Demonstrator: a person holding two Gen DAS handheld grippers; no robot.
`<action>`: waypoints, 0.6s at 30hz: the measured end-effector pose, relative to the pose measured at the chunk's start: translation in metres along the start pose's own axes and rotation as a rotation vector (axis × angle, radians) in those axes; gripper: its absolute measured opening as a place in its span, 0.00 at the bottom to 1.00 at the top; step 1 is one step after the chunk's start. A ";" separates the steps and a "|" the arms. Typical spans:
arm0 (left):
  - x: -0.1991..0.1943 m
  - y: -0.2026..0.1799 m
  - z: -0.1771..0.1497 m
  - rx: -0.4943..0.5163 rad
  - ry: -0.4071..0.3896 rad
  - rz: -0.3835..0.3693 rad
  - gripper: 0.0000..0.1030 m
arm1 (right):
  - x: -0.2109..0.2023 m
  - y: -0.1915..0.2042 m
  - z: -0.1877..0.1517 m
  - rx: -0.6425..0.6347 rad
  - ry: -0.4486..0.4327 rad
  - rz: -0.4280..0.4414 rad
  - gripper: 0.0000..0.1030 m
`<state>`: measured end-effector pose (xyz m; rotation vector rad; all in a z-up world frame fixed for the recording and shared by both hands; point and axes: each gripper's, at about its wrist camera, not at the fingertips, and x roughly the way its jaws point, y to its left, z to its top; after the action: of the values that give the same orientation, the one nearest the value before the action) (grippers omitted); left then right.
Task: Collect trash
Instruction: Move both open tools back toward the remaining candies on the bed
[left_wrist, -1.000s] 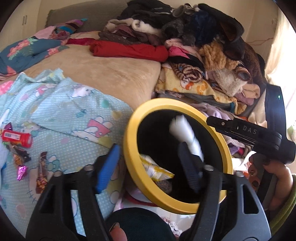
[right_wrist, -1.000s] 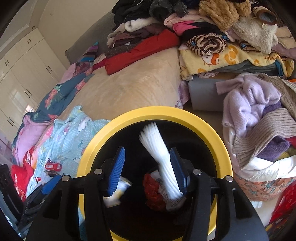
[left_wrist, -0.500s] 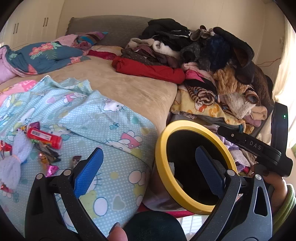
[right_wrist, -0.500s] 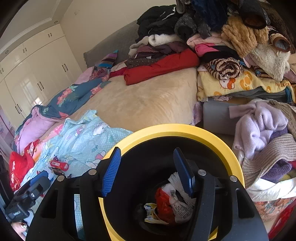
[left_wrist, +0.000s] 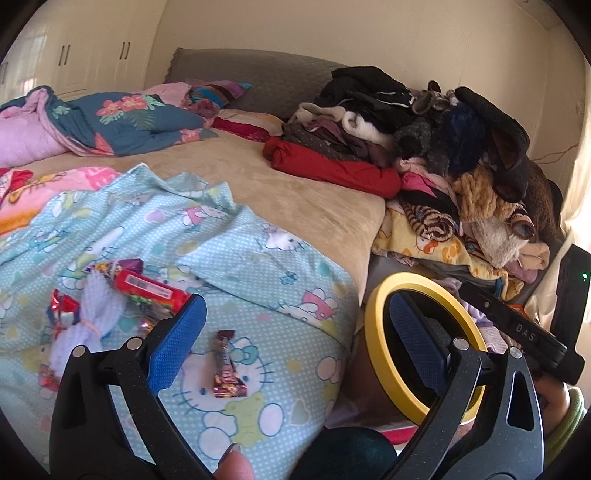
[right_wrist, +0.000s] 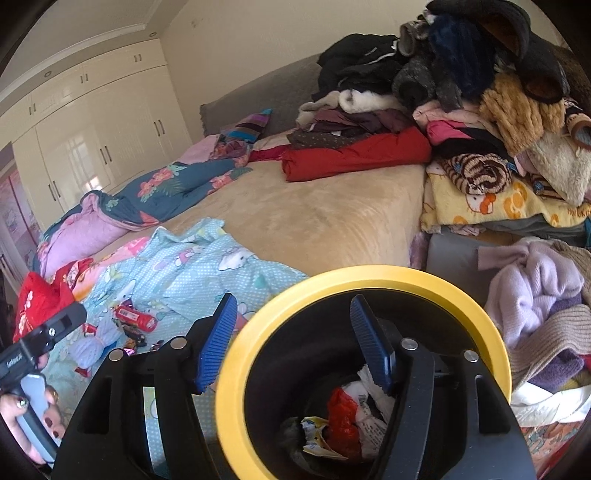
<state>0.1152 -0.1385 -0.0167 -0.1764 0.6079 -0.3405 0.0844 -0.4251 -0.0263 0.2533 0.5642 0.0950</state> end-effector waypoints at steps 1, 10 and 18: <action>-0.002 0.004 0.002 -0.006 -0.006 0.004 0.89 | 0.000 0.004 -0.001 -0.003 -0.003 0.007 0.62; -0.025 0.039 0.014 -0.034 -0.052 0.052 0.89 | 0.004 0.049 -0.010 -0.078 0.011 0.065 0.63; -0.040 0.071 0.015 -0.076 -0.074 0.092 0.89 | 0.006 0.087 -0.018 -0.149 0.020 0.115 0.64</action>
<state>0.1117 -0.0570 -0.0023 -0.2316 0.5545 -0.2209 0.0779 -0.3366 -0.0206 0.1398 0.5597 0.2507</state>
